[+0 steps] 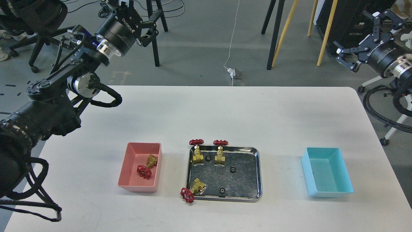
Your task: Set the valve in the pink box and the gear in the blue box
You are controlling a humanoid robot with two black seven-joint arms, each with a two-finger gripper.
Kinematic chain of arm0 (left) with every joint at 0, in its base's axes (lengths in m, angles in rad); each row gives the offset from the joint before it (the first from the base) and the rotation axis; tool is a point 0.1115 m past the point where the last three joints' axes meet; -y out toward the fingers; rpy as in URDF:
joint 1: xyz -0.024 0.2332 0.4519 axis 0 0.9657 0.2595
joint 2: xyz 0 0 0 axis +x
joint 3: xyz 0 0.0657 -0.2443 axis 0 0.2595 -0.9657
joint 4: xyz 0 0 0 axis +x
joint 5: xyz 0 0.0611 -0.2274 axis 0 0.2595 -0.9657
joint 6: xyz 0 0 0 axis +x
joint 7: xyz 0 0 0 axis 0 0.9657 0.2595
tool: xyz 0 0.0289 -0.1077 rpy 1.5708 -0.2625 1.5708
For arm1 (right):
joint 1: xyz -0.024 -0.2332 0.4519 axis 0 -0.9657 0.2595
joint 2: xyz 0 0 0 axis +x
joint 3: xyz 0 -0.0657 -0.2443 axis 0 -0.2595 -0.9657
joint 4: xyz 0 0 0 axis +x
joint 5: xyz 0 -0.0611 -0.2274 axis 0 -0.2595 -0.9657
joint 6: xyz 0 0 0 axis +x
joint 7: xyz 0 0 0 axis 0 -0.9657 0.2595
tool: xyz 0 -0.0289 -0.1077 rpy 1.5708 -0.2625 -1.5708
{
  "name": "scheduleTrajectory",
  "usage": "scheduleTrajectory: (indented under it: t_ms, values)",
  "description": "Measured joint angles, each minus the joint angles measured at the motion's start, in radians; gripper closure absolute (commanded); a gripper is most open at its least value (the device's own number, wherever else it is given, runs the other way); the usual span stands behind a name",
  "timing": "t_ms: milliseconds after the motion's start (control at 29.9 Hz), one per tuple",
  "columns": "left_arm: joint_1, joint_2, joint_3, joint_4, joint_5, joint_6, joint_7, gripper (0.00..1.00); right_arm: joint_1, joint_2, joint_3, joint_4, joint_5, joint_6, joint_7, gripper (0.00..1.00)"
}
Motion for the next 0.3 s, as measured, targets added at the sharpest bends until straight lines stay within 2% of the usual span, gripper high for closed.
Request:
scheduleTrajectory:
  t_ms: [301]
  values:
    - [0.022, -0.098, -0.029, 0.003, 0.01, 0.0, 0.0, 0.01, 0.065, 0.071, -0.001, -0.076, 0.001, 0.0, -0.002, 0.01]
